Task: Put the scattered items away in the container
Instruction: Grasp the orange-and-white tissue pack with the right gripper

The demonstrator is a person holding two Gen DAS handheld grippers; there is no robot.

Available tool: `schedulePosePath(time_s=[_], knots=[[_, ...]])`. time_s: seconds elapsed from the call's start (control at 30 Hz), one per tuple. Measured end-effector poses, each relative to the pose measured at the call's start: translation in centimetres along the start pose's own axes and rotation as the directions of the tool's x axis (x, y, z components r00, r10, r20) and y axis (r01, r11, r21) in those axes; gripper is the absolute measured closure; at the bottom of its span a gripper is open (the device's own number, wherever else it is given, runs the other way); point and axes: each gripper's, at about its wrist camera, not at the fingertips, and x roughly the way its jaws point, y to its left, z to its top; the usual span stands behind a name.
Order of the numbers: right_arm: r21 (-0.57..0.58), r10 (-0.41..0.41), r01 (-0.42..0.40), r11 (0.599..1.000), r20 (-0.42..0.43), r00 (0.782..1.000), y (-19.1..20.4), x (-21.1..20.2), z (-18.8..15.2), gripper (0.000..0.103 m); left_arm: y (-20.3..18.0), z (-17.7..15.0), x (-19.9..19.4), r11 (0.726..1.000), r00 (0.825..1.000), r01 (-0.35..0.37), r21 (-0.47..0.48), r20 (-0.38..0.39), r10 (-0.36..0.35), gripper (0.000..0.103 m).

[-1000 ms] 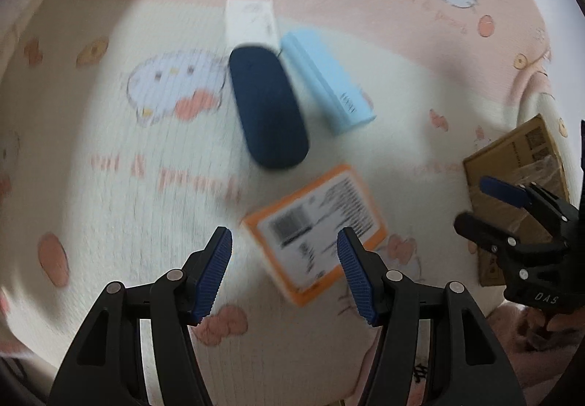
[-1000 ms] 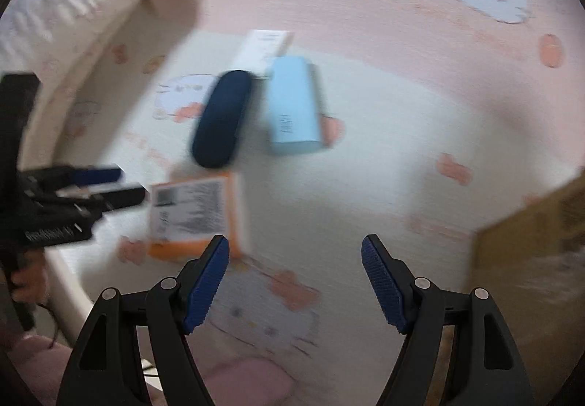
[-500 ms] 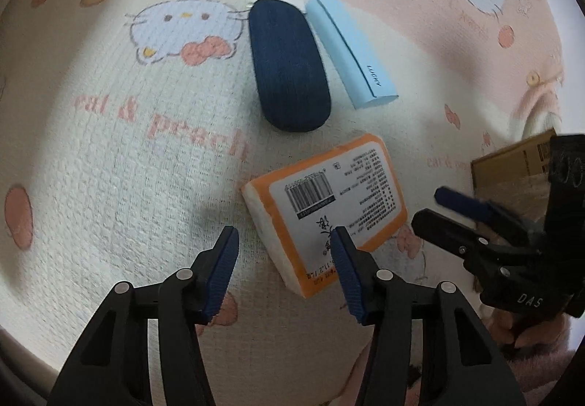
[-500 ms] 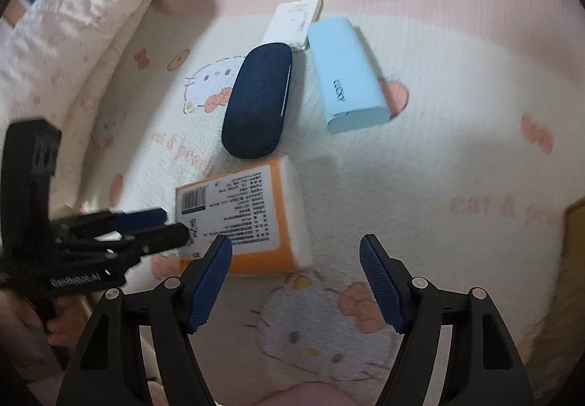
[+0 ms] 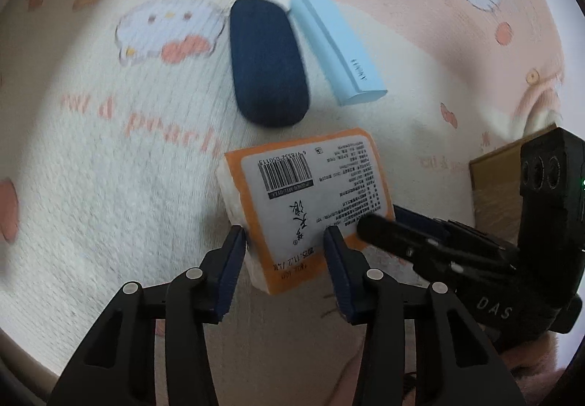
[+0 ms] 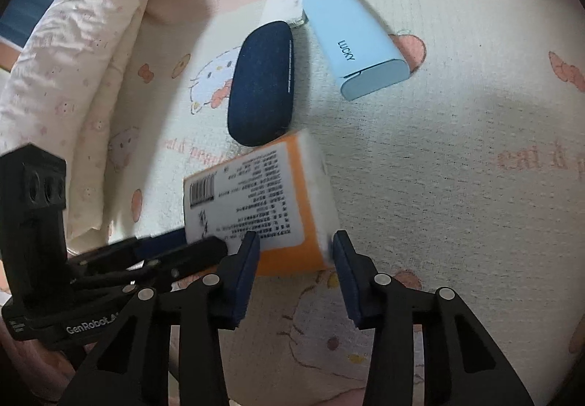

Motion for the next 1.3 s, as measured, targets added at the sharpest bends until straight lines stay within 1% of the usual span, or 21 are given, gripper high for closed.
schedulePosePath(time_s=[0.07, 0.13, 0.27, 0.37, 0.47, 0.6, 0.7, 0.77, 0.8, 0.87, 0.93, 1.0, 1.03, 1.1, 1.2, 1.27, 1.3], knots=[[0.002, 0.003, -0.003, 1.0, 0.017, 1.0, -0.1, -0.7, -0.3, 0.064, -0.7, 0.3, -0.5, 0.999, 1.0, 0.002, 0.041, 0.013, -0.002, 0.055], [0.006, 0.012, -0.012, 1.0, 0.038, 0.999, -0.3, -1.5, -0.7, 0.064, -1.4, 0.6, -0.9, 0.998, 0.999, 0.011, 0.06, 0.031, -0.013, 0.055], [0.052, 0.011, -0.016, 0.999, 0.091, 0.996, -1.4, -3.9, -1.9, 0.064, -2.9, 1.2, -0.9, 0.995, 0.998, 0.051, 0.089, 0.027, -0.053, 0.055], [0.085, -0.016, 0.005, 0.996, 0.13, 0.991, -2.5, -5.6, -2.9, 0.064, -4.8, 1.6, -0.3, 0.985, 0.996, 0.082, 0.15, 0.009, -0.084, 0.055], [0.122, -0.053, 0.032, 0.992, 0.177, 0.983, -3.7, -7.2, -3.8, 0.064, -7.1, 2.1, 0.8, 0.97, 0.993, 0.109, 0.217, 0.015, -0.115, 0.055], [0.176, -0.114, 0.075, 0.982, 0.227, 0.967, -6.2, -8.7, -4.7, 0.064, -9.7, 3.2, 2.8, 0.952, 0.985, 0.167, 0.258, 0.003, -0.174, 0.055], [0.206, -0.155, 0.104, 0.973, 0.246, 0.957, -8.0, -8.7, -5.1, 0.064, -10.9, 3.4, 4.6, 0.938, 0.984, 0.174, 0.301, -0.014, -0.177, 0.055], [0.222, -0.171, 0.116, 0.968, 0.245, 0.954, -9.0, -8.3, -5.1, 0.064, -11.0, 3.3, 5.9, 0.938, 0.986, 0.169, 0.303, -0.049, -0.162, 0.055], [0.227, -0.174, 0.12, 0.967, 0.239, 0.955, -9.3, -8.1, -5.1, 0.064, -10.9, 3.1, 6.3, 0.939, 0.984, 0.176, 0.296, -0.062, -0.165, 0.054], [0.221, -0.183, 0.132, 0.966, 0.231, 0.956, -9.6, -7.9, -5.2, 0.064, -10.4, 2.7, 6.3, 0.938, 0.982, 0.19, 0.288, -0.055, -0.182, 0.053], [0.22, -0.205, 0.155, 0.963, 0.229, 0.952, -9.7, -8.1, -5.5, 0.063, -10.0, 2.3, 6.0, 0.936, 0.983, 0.184, 0.301, -0.062, -0.173, 0.052], [0.21, -0.216, 0.165, 0.964, 0.25, 0.944, -9.7, -8.6, -6.0, 0.063, -9.6, 1.9, 5.1, 0.935, 0.988, 0.157, 0.318, -0.042, -0.152, 0.053], [0.189, -0.222, 0.176, 0.966, 0.259, 0.94, -9.5, -8.9, -6.2, 0.063, -9.5, 1.6, 4.6, 0.93, 0.989, 0.149, 0.337, -0.027, -0.148, 0.052], [0.137, -0.245, 0.217, 0.967, 0.251, 0.936, -9.0, -8.6, -6.5, 0.062, -9.5, 0.8, 4.1, 0.913, 0.992, 0.121, 0.389, -0.012, -0.126, 0.052], [0.046, -0.323, 0.321, 0.946, 0.221, 0.92, -8.4, -7.8, -7.0, 0.061, -9.7, -0.5, 4.2, 0.884, 0.997, 0.063, 0.463, 0.004, -0.073, 0.052], [-0.004, -0.35, 0.359, 0.933, 0.208, 0.913, -8.1, -7.0, -7.3, 0.061, -9.9, -1.2, 4.6, 0.873, 0.999, 0.036, 0.486, 0.013, -0.049, 0.052], [-0.02, -0.349, 0.361, 0.932, 0.208, 0.914, -7.9, -6.7, -7.4, 0.061, -10.0, -1.3, 4.8, 0.87, 0.999, 0.039, 0.492, 0.01, -0.05, 0.052]])
